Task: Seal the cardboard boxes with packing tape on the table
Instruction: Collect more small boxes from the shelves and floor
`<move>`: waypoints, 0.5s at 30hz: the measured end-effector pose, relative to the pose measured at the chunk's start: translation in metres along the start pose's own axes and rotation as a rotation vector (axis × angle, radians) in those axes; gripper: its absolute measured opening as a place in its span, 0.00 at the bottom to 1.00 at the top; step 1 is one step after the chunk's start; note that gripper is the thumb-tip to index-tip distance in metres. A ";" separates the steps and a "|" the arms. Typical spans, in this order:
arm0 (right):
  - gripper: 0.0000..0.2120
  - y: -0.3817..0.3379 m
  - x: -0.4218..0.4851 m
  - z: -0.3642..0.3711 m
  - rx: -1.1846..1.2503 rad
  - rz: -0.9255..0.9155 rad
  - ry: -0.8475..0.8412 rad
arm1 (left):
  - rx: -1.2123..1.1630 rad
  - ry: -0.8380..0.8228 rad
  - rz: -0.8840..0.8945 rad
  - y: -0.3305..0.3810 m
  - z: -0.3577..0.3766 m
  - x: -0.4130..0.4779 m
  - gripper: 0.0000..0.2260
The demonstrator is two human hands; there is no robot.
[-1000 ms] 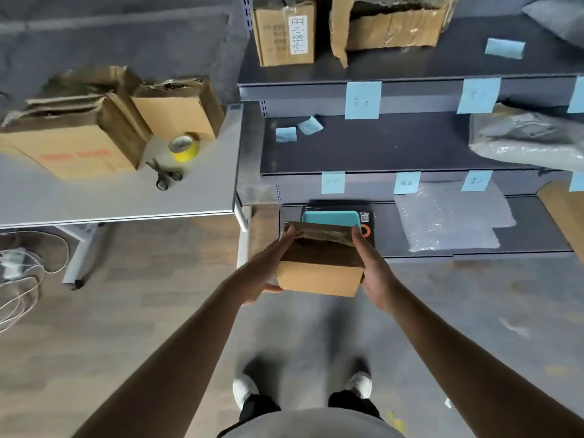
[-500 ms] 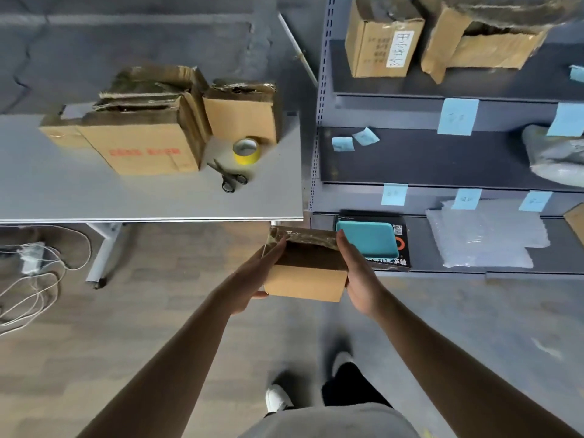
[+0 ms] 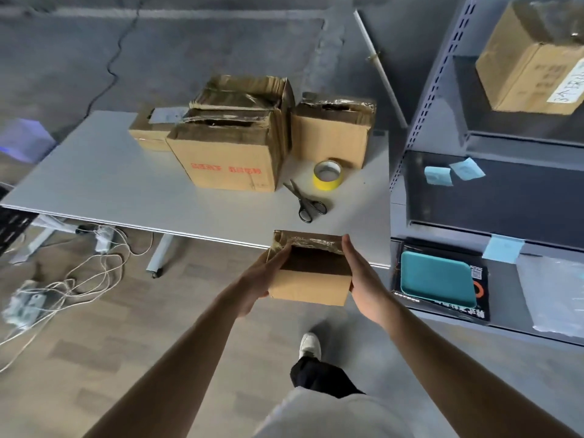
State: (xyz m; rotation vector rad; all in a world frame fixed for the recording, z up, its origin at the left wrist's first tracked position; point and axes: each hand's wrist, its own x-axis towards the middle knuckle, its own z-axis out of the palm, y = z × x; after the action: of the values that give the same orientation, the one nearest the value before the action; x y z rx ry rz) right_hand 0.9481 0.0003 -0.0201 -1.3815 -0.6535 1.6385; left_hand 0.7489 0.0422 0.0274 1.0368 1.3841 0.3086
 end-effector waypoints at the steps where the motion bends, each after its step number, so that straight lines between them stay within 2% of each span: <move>1: 0.47 -0.003 0.012 0.005 -0.011 0.009 0.007 | -0.014 0.003 0.000 0.006 -0.008 0.006 0.25; 4: 0.45 -0.010 0.052 0.014 -0.017 0.044 0.000 | -0.037 0.002 -0.006 0.018 -0.031 0.025 0.15; 8: 0.35 -0.038 0.077 0.034 -0.116 0.083 -0.046 | -0.022 0.023 -0.017 0.026 -0.056 0.051 0.21; 15: 0.28 -0.060 0.119 0.056 -0.169 0.099 -0.124 | 0.054 0.073 0.019 0.039 -0.093 0.082 0.23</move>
State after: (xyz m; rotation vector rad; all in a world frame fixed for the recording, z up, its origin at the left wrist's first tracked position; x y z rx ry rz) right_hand 0.9104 0.1404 -0.0163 -1.4611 -0.8232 1.7925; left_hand 0.6995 0.1619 0.0165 1.0924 1.4553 0.3270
